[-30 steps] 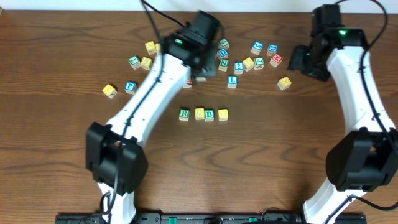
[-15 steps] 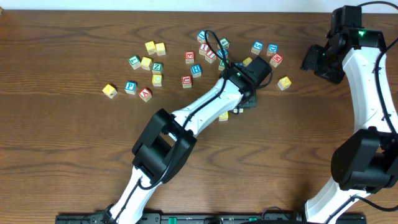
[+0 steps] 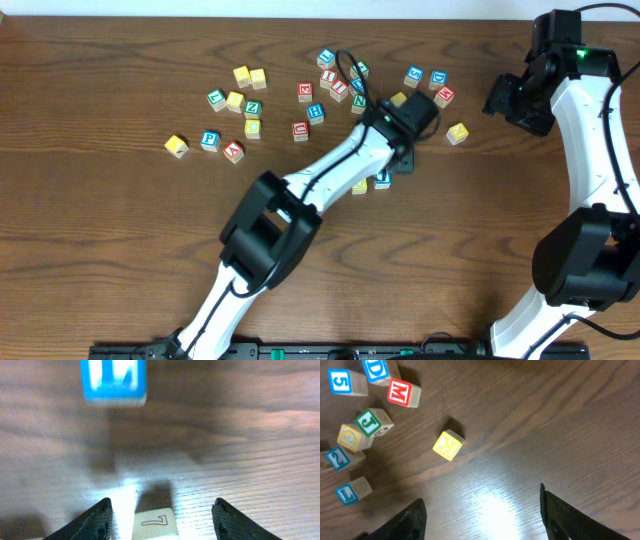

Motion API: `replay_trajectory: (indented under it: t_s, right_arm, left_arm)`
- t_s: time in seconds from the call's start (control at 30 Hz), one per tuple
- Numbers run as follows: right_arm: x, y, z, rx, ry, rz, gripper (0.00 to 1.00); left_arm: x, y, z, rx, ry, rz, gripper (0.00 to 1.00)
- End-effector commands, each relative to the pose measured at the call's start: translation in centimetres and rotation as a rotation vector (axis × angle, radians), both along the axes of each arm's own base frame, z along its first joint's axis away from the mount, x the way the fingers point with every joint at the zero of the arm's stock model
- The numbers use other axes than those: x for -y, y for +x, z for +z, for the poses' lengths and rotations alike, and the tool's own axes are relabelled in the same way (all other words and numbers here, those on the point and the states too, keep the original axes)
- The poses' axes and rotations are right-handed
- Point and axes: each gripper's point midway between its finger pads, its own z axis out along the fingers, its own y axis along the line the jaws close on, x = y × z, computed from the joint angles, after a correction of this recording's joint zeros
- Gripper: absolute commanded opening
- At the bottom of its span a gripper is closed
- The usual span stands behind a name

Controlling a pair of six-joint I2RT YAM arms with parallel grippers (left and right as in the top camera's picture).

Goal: Spell out ROBOT
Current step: 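Carry the T block with the left gripper to the row's right end, then bring both grippers down to the two ends of the block row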

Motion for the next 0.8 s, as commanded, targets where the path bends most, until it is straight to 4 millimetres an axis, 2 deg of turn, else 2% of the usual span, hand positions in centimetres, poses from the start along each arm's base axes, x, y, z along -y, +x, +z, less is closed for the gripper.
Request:
replay_trajectory:
  t_s: [0.0,0.03,0.1,0.13,0.17,0.2,0.23,0.27,0.3,0.33,0.37,0.4,0.43,0.47,0.53,0.6,0.67,0.77]
  right_arm:
    - [0.0,-0.4,0.1,-0.009,-0.003,0.019,0.69]
    - [-0.1,-0.6,0.1,-0.019,-0.001,0.021,0.69]
    - [-1.1,-0.9,0.0,-0.032,0.017,0.082,0.7]
    - [-2.0,-0.9,0.0,-0.032,0.043,0.12,0.7]
    - [-3.5,-1.1,0.0,-0.035,0.091,0.179,0.7]
    - [-4.6,-1.3,0.0,-0.037,0.129,0.23,0.7]
    - [-6.3,-1.7,0.0,-0.045,0.184,0.296,0.7]
    - [-7.1,-2.0,-0.3,-0.053,0.204,0.321,0.7]
    - [-7.8,-2.4,-1.0,-0.072,0.21,0.336,0.69]
    - [-8.7,-3.0,-2.1,-0.096,0.214,0.356,0.67]
    - [-9.5,-3.5,-3.1,-0.115,0.216,0.373,0.64]
    - [-10.4,-4.0,-4.4,-0.136,0.219,0.385,0.58]
    - [-12.0,-4.9,-6.6,-0.161,0.226,0.388,0.42]
    - [-13.0,-5.5,-8.0,-0.171,0.229,0.393,0.22]
    - [-14.3,-5.9,-9.6,-0.165,0.231,0.401,0.03]
    - [-15.3,-6.1,-11.0,-0.154,0.233,0.392,0.01]
    - [-15.6,-6.3,-11.6,-0.153,0.235,0.39,0.01]
    - [-16.1,-6.2,-12.1,-0.135,0.234,0.403,0.01]
  left_arm:
    - [-2.4,3.5,14.5,0.266,-0.095,-0.116,0.63]
    - [-4.0,3.6,16.4,0.284,-0.104,-0.09,0.63]
    - [-10.4,3.0,20.4,0.275,-0.082,0.003,0.63]
    - [-13.2,2.5,21.2,0.255,-0.062,0.049,0.63]
    - [-17.4,1.7,21.5,0.201,-0.021,0.119,0.53]
    - [-20.2,1.0,21.0,0.143,0.015,0.168,0.48]
    - [-24.3,-0.3,19.4,0.032,0.073,0.246,0.44]
    - [-26.3,-1.0,18.2,-0.029,0.1,0.287,0.43]
    - [-28.8,-1.9,16.0,-0.109,0.131,0.341,0.33]
    - [-30.2,-2.5,14.1,-0.161,0.148,0.373,0.24]
    - [-30.6,-2.8,12.8,-0.186,0.151,0.375,0.19]
    - [-30.0,-3.2,10.7,-0.228,0.107,0.343,0.08]
    - [-28.1,-3.8,8.4,-0.277,0.003,0.286,0.08]
    - [-27.3,-4.2,5.8,-0.295,-0.039,0.271,0.08]
    - [-26.9,-4.3,3.3,-0.284,-0.064,0.227,0.08]
    - [-25.8,-5.1,1.3,-0.302,-0.117,0.208,0.08]
    - [-25.7,-5.9,-0.1,-0.312,-0.119,0.203,0.08]
    - [-24.5,-5.9,-1.7,-0.291,-0.176,0.183,0.08]
